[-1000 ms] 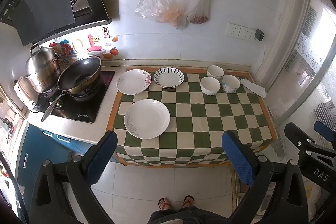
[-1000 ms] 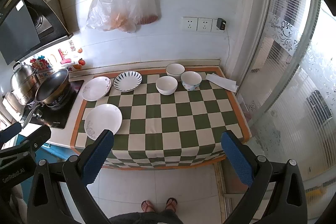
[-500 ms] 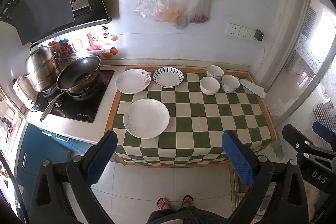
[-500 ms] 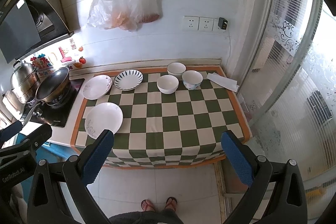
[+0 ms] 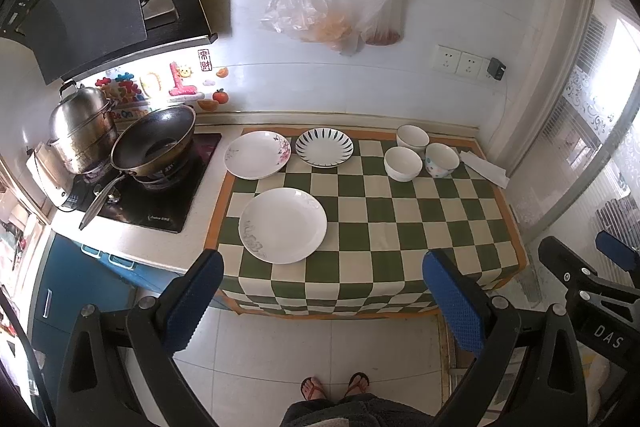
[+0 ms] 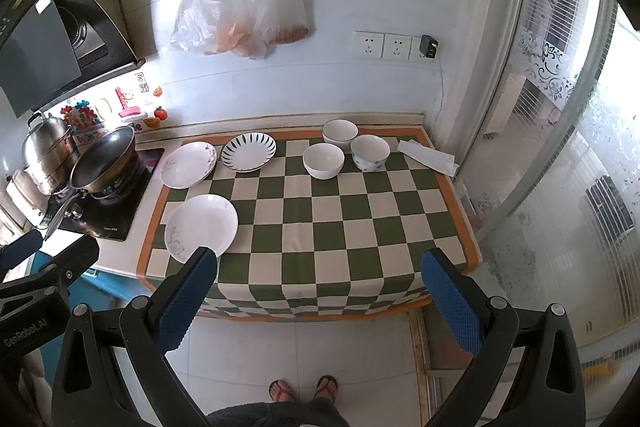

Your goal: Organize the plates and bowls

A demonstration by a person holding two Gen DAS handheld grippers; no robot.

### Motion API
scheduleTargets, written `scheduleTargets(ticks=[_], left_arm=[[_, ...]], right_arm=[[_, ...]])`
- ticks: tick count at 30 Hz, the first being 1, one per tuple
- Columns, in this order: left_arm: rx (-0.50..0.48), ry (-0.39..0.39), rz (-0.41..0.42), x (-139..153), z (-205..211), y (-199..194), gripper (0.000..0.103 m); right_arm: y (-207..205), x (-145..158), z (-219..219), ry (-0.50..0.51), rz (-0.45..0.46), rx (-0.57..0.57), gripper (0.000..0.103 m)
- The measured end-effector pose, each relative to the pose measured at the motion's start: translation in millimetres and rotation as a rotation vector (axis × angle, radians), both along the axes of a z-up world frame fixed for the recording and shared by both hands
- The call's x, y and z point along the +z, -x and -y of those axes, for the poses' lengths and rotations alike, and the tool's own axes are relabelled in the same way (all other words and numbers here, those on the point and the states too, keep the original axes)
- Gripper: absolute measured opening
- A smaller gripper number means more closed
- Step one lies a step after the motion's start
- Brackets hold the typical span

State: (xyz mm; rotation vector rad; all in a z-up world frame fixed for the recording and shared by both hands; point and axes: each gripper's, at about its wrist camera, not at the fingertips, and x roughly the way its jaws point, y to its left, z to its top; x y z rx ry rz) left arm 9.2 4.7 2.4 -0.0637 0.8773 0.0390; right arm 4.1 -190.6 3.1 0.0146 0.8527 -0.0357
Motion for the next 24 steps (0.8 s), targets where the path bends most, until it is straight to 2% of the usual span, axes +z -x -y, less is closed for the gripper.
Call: scheduleTargets(ticks=[24], left_arm=[[0.001,0.002,0.003,3.1,-3.8,3.8,0.102]], right_arm=[[0.3,-0.1,0.4,-0.002,0.005,-0.001,0.103]])
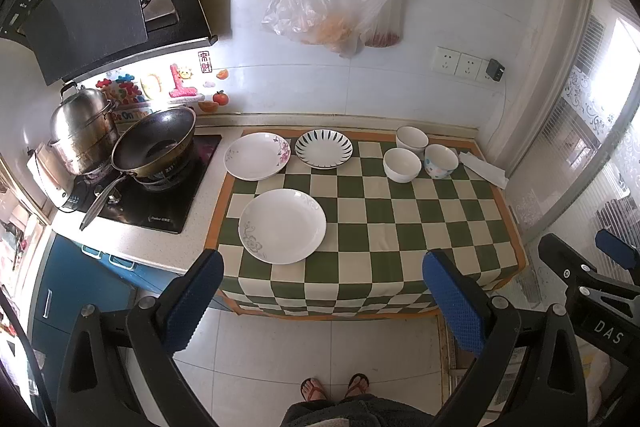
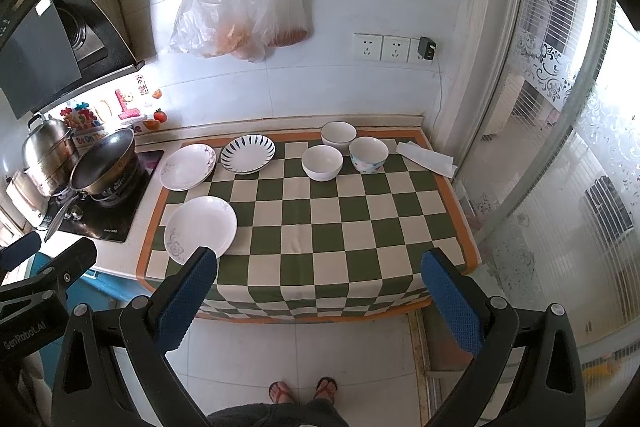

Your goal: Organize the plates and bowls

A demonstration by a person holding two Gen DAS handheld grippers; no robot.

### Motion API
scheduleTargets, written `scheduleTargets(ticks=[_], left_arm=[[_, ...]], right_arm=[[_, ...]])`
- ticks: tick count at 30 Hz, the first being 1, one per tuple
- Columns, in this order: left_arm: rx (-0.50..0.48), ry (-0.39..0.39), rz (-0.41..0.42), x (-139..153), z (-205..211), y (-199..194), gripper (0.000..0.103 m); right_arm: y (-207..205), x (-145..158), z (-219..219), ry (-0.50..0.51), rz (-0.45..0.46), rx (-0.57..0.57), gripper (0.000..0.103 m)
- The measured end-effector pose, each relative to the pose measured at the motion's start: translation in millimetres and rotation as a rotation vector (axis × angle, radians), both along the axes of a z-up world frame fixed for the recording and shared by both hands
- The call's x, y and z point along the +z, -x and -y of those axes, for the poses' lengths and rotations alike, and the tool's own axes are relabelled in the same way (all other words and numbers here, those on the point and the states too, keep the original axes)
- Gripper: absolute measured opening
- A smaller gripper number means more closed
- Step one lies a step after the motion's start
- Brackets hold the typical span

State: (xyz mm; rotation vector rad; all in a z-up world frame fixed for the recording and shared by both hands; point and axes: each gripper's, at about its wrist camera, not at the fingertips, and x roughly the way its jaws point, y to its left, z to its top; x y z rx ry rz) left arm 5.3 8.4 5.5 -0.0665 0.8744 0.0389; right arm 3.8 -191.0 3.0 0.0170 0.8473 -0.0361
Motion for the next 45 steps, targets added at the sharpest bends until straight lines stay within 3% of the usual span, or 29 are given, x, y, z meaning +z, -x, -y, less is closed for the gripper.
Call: scheduleTargets(ticks=[14,21,29,33,41,45], left_arm=[[0.019,-0.001,0.004,1,-4,-2,0.102],[0.146,-0.062,0.032,-36,-23,-21,0.102],[0.258,-0.103,-0.130,-133,-80,-77,0.102],[0.253,-0.044,-0.255,-191,-118,-122,0.102],[0.147,0.057,-0.480,-299,-178,-221,0.068],[0.068,0.098,-0.575,-342,-194,-257,0.058]], right_arm=[[-4,0,1,-0.011,-0.001,0.010,0.103],[-29,-34,8,-0.085,0.017,0.084,0.103],[-111,-149,-29,-0.171,-0.150,0.228,0.103],[-158,-212,-57,-0.199,-0.246,0.254,0.103],[-269,-319,-124,-0.267,-0.418,0.250,0.099],[-313,-365,-146,-0.297,-0.512,0.206,0.086]])
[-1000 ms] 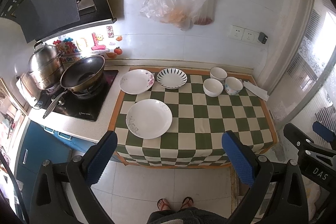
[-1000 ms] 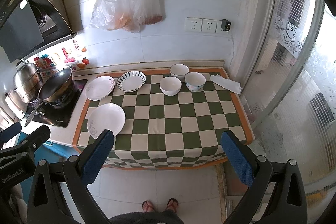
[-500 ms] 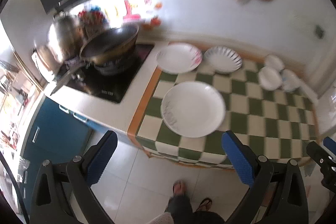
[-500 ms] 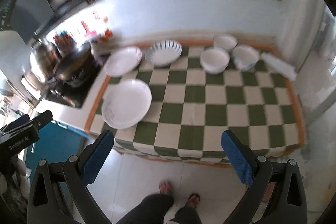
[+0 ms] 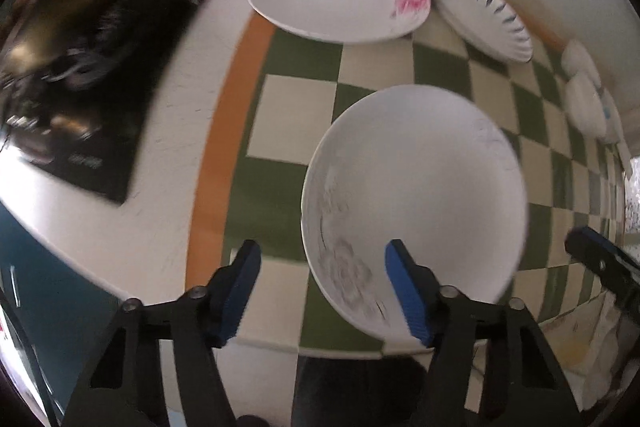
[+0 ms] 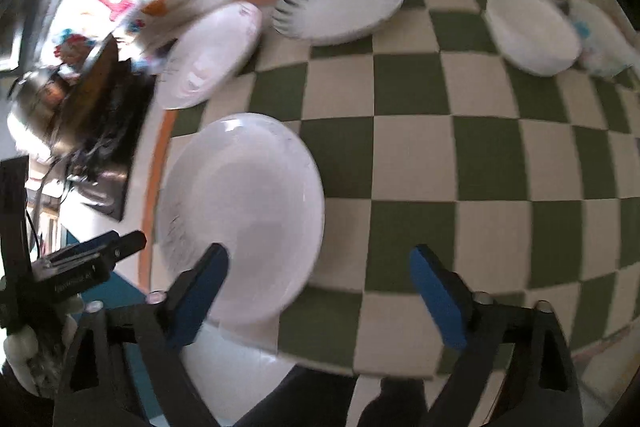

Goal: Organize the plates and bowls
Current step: 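Reach both grippers to the grey floral plate and grip its rim, then lift the grey floral plate with both grippers toward the pink-flower plate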

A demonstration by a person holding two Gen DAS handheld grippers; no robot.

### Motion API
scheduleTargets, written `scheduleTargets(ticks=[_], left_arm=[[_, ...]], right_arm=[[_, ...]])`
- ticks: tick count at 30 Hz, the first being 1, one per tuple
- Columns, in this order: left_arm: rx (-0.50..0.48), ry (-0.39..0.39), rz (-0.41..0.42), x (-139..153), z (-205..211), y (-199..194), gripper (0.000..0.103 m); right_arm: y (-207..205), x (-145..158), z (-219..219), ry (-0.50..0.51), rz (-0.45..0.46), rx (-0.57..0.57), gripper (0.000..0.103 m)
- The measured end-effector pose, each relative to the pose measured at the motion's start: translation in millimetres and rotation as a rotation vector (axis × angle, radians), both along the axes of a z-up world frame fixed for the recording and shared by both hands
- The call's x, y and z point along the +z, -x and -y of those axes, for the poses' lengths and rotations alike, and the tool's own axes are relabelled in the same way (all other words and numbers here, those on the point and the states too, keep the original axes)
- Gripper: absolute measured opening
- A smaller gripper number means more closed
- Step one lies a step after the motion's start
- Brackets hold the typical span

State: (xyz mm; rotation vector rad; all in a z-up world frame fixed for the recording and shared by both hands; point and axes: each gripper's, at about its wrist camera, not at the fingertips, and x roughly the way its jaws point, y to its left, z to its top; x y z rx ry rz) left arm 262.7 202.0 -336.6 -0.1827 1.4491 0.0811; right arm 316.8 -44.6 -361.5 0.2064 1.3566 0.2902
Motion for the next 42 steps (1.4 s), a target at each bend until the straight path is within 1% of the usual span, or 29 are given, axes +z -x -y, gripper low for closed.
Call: scheduleTargets(ticks=[1,3,4,5,7,8,10,12,13,15,19,26,31,36,42], left_arm=[[-0.022,0.015,-0.018,-9,-2,-8,0.054],[-0.047,0.042,-0.049,-24,-5,-21,0.052],[-0.056,0.062,-0.064,-31,-7,-27,0.046],[-0.060,0.074,-0.077,-36,-9,-31,0.039],[-0.064,0.104,-0.102,-45,-12,-38,0.035],[-0.067,0.115,-0.108,-47,-12,-39,0.028],[-0.072,0.153,-0.111,-49,-13,-42,0.026],[-0.082,0.160,-0.112,-47,-11,-43,0.025],[-0.085,0.162,-0.112,-46,-11,-42,0.025],[-0.092,0.166,-0.113,-44,-11,-41,0.024],[-0.099,0.154,-0.106,-40,-8,-43,0.024],[-0.094,0.127,-0.090,-36,-7,-43,0.024],[-0.100,0.130,-0.078,-22,-5,-49,0.024],[-0.127,0.117,-0.061,-11,13,-54,0.024],[-0.157,0.128,-0.041,-2,42,-64,0.024]], right_arm=[[-10,-12,-4,-0.002,-0.028,-0.008,0.082],[-24,-28,-8,-0.011,-0.072,-0.026,0.076],[-31,-38,-10,-0.019,-0.100,-0.036,0.069],[-36,-46,-10,-0.029,-0.118,-0.043,0.067],[-45,-61,-12,-0.054,-0.159,-0.058,0.054],[-48,-67,-13,-0.066,-0.173,-0.062,0.050],[-52,-77,-16,-0.092,-0.202,-0.070,0.027],[-55,-83,-19,-0.109,-0.216,-0.074,0.018],[-54,-84,-20,-0.105,-0.219,-0.074,0.015],[-53,-85,-21,-0.095,-0.218,-0.071,0.013],[-53,-89,-20,-0.126,-0.224,-0.074,0.012],[-49,-85,-16,-0.114,-0.209,-0.029,0.012],[-47,-83,-9,-0.122,-0.216,-0.017,0.012],[-49,-71,5,-0.130,-0.191,-0.027,0.012],[-52,-51,38,-0.141,-0.152,-0.055,0.011]])
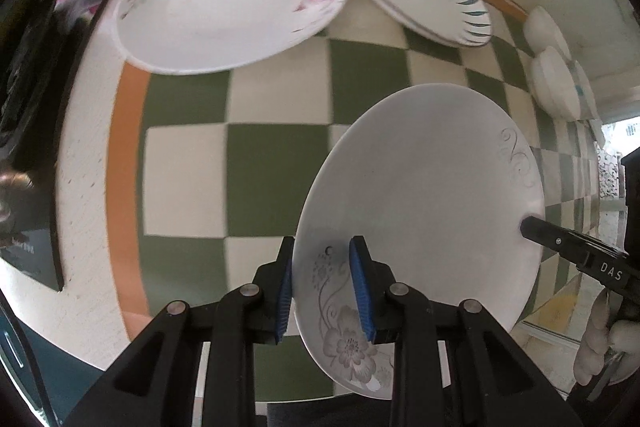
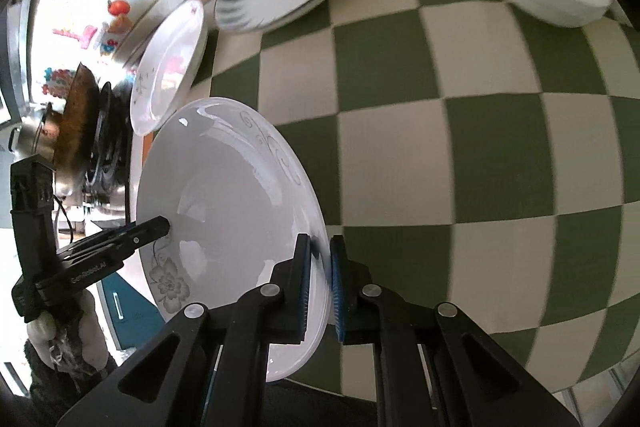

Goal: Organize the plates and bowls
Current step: 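Lift the grey floral plate with both grippers toward the pink-flower plate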

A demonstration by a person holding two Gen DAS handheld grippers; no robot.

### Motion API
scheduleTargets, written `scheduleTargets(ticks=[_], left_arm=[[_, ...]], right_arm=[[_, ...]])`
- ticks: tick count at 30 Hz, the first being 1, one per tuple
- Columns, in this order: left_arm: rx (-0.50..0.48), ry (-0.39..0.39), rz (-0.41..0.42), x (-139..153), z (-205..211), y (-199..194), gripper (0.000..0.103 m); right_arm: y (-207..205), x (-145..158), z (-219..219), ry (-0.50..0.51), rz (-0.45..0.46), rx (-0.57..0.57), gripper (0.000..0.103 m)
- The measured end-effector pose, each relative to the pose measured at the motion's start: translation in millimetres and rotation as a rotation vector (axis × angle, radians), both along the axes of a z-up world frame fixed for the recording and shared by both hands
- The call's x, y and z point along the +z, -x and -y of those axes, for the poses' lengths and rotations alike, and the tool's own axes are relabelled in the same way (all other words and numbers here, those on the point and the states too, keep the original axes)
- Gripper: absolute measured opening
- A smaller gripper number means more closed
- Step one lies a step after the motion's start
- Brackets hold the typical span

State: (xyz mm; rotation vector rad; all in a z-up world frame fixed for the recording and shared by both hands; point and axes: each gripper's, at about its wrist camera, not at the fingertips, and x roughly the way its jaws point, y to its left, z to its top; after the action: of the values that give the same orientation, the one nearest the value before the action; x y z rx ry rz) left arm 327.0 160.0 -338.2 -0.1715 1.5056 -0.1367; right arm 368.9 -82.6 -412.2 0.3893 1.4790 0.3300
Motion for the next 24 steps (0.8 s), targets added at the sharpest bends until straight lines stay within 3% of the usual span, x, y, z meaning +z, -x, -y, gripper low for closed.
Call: scheduleTargets(ticks=[13,24], left_arm=[[-0.055,0.012,-0.035,-21,73,-22,0.024],[-0.065,0.000,-0.071,-38,95,-31,0.024]], right_arm=[[0,-4,73,0.020,-0.008,-0.071,0.011],[-7,-22,102,0.024,-0.047,-0.086,0.011]])
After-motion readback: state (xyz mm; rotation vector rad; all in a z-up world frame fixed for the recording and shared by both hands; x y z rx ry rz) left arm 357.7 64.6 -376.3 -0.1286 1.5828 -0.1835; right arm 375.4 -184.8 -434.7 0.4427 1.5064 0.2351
